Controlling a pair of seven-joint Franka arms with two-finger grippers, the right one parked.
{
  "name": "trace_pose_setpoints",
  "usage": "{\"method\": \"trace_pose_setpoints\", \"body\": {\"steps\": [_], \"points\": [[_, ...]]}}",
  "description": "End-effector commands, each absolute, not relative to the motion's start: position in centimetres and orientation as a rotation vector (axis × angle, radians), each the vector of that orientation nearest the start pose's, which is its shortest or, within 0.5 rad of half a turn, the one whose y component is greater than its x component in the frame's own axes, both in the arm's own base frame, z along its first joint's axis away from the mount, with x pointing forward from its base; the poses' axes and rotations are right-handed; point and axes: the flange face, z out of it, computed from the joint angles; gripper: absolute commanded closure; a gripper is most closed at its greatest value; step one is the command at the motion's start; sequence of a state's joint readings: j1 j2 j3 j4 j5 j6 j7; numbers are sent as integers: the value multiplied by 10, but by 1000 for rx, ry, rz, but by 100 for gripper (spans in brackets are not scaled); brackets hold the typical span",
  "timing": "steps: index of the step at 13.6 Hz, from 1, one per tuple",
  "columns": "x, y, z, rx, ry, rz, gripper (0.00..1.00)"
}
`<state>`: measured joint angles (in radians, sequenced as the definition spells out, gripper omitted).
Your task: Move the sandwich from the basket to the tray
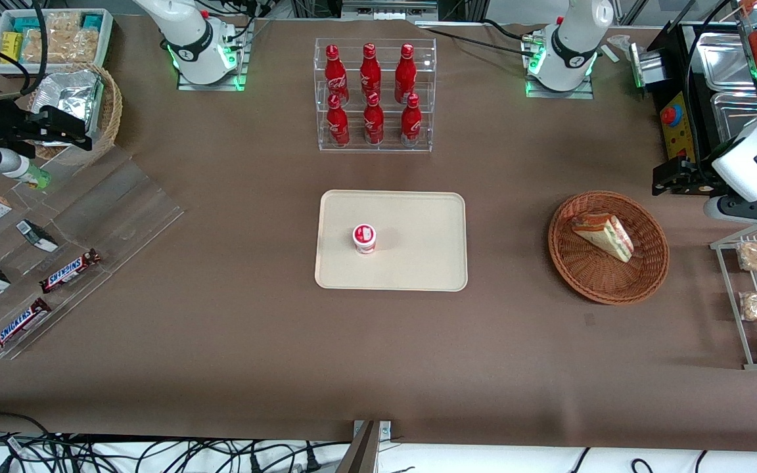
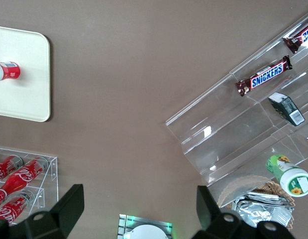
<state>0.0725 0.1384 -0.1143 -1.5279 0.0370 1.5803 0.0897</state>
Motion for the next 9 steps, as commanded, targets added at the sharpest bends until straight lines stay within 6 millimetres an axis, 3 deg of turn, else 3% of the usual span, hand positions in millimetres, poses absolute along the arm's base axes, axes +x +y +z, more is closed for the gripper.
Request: {"method": "trace_pose_setpoints", "body": {"steps": [1,5,6,7,9], "points": [[594,-14,570,-3105,215,131,0],[596,6,568,-3106,140,111,0],[596,9,563,-3104,34,121,0],[595,9,552,-3093,-118,143,0],[592,7,519,-3079,-249,161,0]]}}
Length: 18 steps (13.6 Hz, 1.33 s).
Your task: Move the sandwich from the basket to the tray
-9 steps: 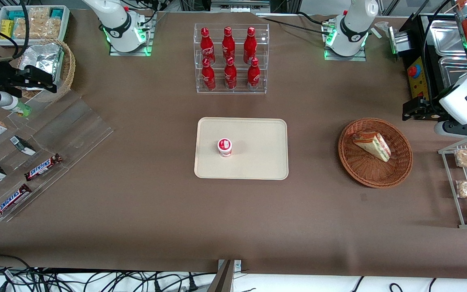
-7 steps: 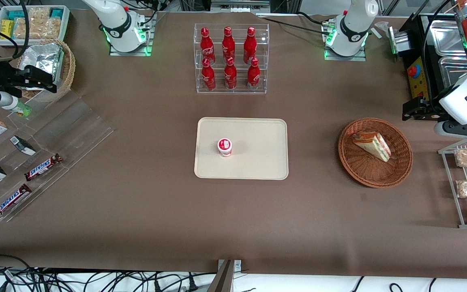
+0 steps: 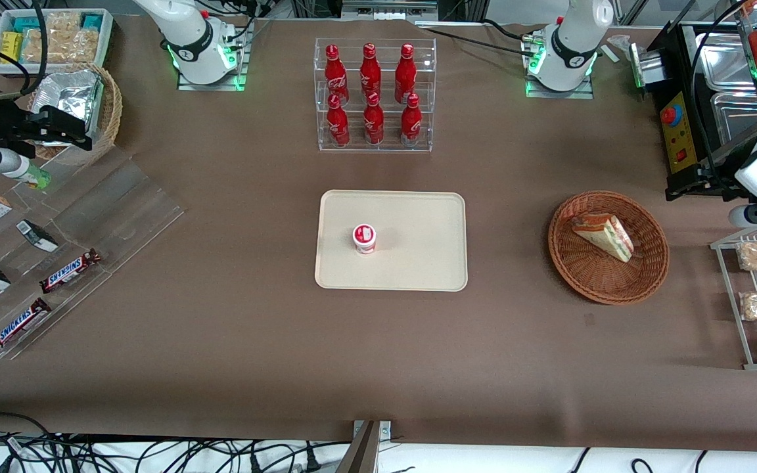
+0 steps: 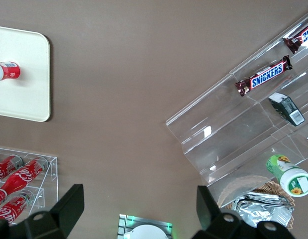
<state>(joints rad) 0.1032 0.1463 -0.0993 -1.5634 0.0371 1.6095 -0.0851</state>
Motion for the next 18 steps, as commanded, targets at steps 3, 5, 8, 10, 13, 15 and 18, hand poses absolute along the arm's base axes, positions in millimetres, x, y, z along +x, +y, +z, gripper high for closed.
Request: {"method": "trace_pose_setpoints", "body": {"steps": [3,5,8,10,13,15,18], "points": [[584,23,477,-3051,-460,151,0],[577,26,446,-3026,-581,147,0],[559,33,408,-2971,-757,90,0],[553,28,388,-2932,-884,58,0],[542,24,355,-2894,-1040,11,0],[538,23,336,-2883,-1124,-44,0],[537,20,314,-2816,-1165,-74,0]]}}
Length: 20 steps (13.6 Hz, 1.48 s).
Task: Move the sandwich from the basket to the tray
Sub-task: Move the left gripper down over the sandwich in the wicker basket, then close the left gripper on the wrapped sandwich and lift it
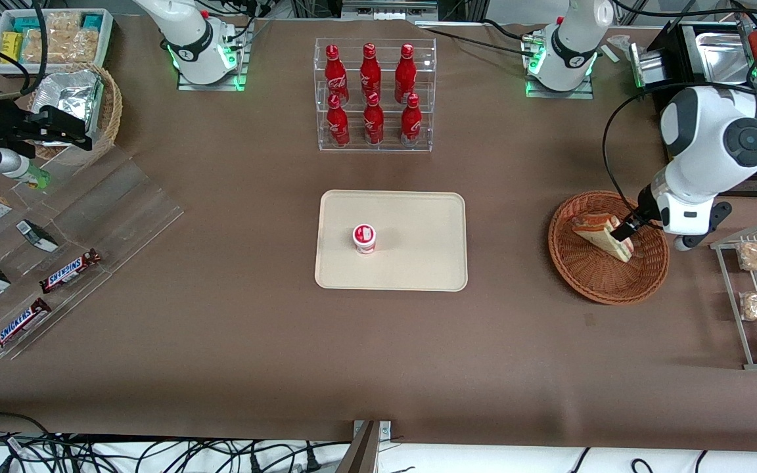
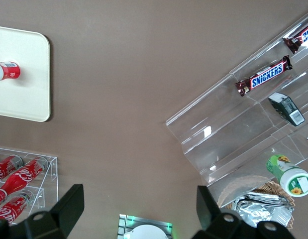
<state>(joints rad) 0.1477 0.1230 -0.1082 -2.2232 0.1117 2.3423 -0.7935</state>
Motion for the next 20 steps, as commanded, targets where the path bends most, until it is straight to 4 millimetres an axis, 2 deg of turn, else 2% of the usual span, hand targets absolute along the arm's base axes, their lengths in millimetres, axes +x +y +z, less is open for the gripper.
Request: {"method": "trace_pose_setpoints", "body": {"steps": [1,8,14,15,16,17,18,20], "points": [[538,19,309,-2799,-1182,-86,0],[532,8,262,-2771,-1222,-129,0],[528,6,237,-2778,-1239,-109,0],[528,6,237,-2778,-1238,-106,26],[528,6,237,-2778,-1238,-106,64],[528,6,234,-2778,-1235,-100,91],[528,6,235,-2779,-1228,-103,100],[527,6,235,-2781,-1175,-114,100]]}}
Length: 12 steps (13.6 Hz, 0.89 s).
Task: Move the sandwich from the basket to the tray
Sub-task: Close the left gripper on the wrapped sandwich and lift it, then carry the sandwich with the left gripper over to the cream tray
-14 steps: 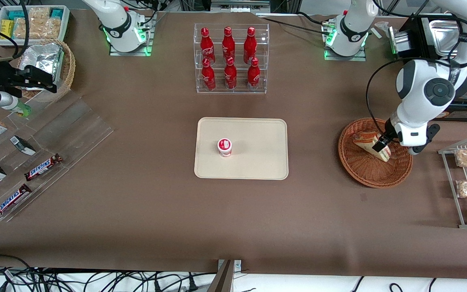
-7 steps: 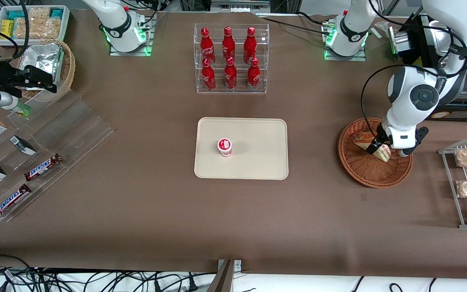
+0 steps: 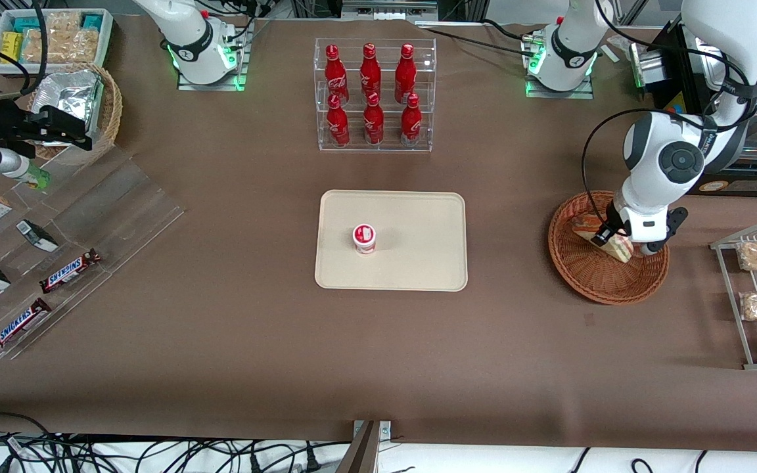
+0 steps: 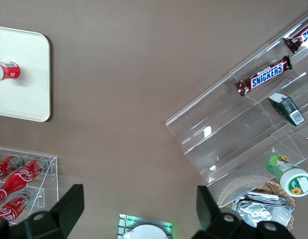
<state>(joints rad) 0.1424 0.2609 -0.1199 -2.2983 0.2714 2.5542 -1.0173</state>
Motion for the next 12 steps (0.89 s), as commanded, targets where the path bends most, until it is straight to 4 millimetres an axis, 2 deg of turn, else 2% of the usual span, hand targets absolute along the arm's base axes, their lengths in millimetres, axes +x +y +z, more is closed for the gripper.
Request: {"method": "trace_pose_setpoints", "body": {"steps": [1,3,6,9,12], "points": [[528,5,236,-2778,-1175,-112,100],[529,3,253,-2771,-1156,-116,100],[544,-1,300,-2762,-1092,-119,100],[570,-13,357,-2805,-981,-23,100],[589,-14,422,-2883,-856,75,100]]}}
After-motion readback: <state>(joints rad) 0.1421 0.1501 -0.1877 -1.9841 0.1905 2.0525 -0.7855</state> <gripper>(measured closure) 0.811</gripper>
